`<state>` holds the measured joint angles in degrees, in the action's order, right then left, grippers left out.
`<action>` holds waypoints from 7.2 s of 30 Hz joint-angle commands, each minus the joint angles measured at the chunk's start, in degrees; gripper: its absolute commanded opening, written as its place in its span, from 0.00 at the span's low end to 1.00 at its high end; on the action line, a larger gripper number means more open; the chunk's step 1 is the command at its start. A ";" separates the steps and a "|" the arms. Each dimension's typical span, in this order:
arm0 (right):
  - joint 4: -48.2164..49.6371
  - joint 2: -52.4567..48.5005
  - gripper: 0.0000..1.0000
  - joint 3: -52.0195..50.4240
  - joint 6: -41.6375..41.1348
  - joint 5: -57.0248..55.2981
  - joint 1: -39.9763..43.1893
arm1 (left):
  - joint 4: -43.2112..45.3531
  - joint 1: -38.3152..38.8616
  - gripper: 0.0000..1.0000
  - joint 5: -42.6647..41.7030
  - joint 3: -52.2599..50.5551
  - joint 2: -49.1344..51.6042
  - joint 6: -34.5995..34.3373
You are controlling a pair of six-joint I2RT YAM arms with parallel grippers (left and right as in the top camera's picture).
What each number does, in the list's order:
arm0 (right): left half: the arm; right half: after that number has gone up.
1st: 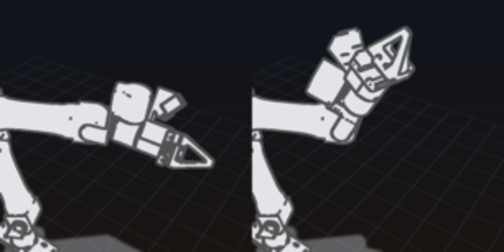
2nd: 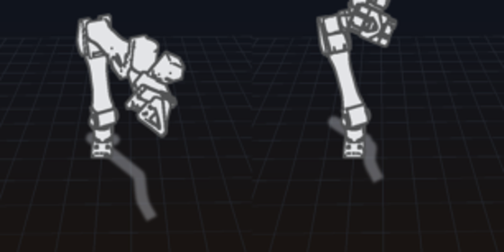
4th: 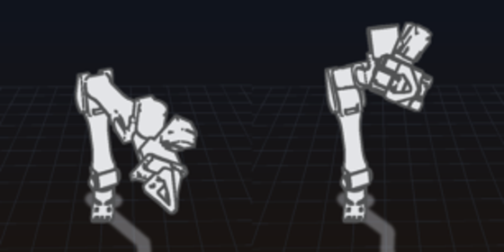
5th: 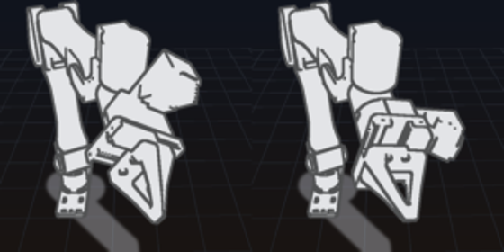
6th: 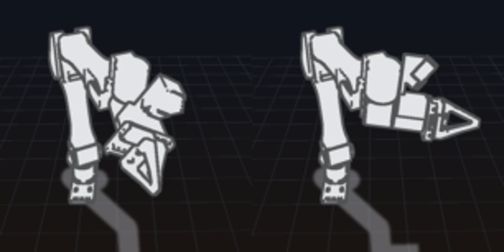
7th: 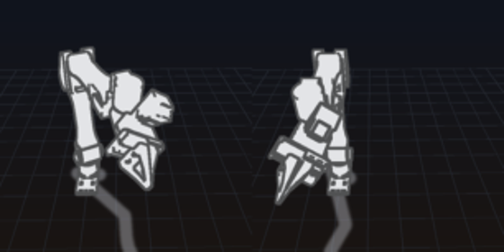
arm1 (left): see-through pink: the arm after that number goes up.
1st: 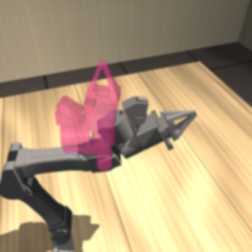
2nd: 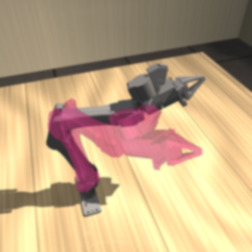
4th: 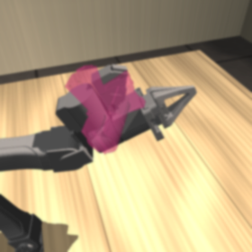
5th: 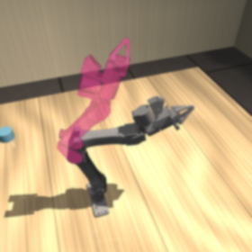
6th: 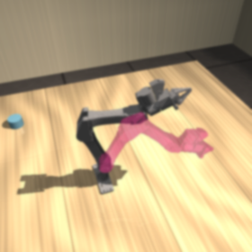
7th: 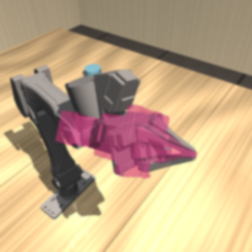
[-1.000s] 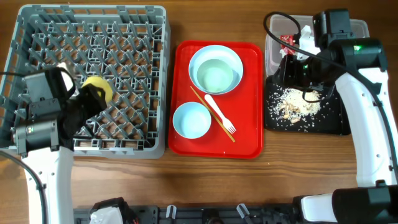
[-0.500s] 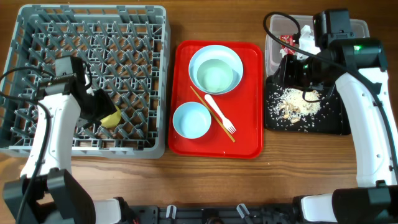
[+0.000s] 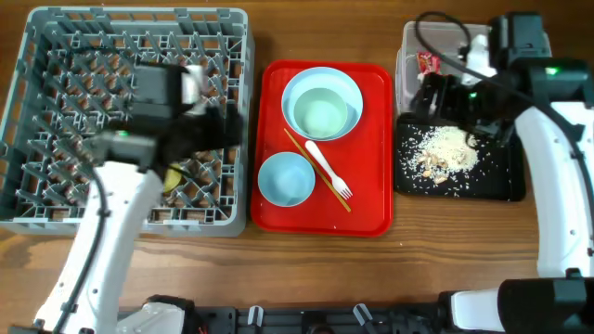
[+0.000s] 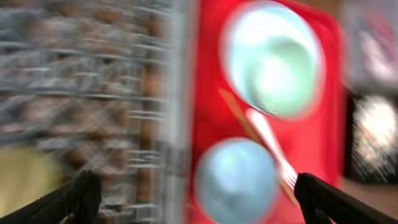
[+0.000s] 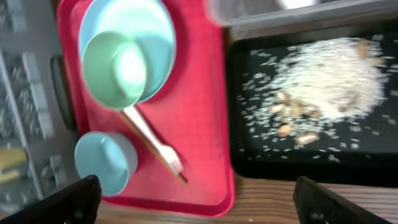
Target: Sort waste into correct bins and load items into the dishwasher rack
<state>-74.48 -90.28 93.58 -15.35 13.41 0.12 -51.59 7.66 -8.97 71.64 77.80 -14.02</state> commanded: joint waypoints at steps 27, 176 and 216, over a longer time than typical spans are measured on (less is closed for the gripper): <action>-3.19 3.72 1.00 0.52 -0.70 -1.62 7.48 | 4.98 36.81 0.04 13.35 3.89 28.33 -0.09; -8.04 3.72 1.00 0.52 -0.11 -5.05 7.48 | 29.92 -23.23 0.06 -61.59 23.30 45.77 -1.44; -8.39 3.72 1.00 0.52 0.39 -5.09 7.48 | -12.48 26.71 0.99 3.96 23.08 28.98 -30.60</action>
<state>-82.72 -87.42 93.58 -15.70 9.08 7.40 -63.20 30.72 -9.04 95.00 101.62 -33.71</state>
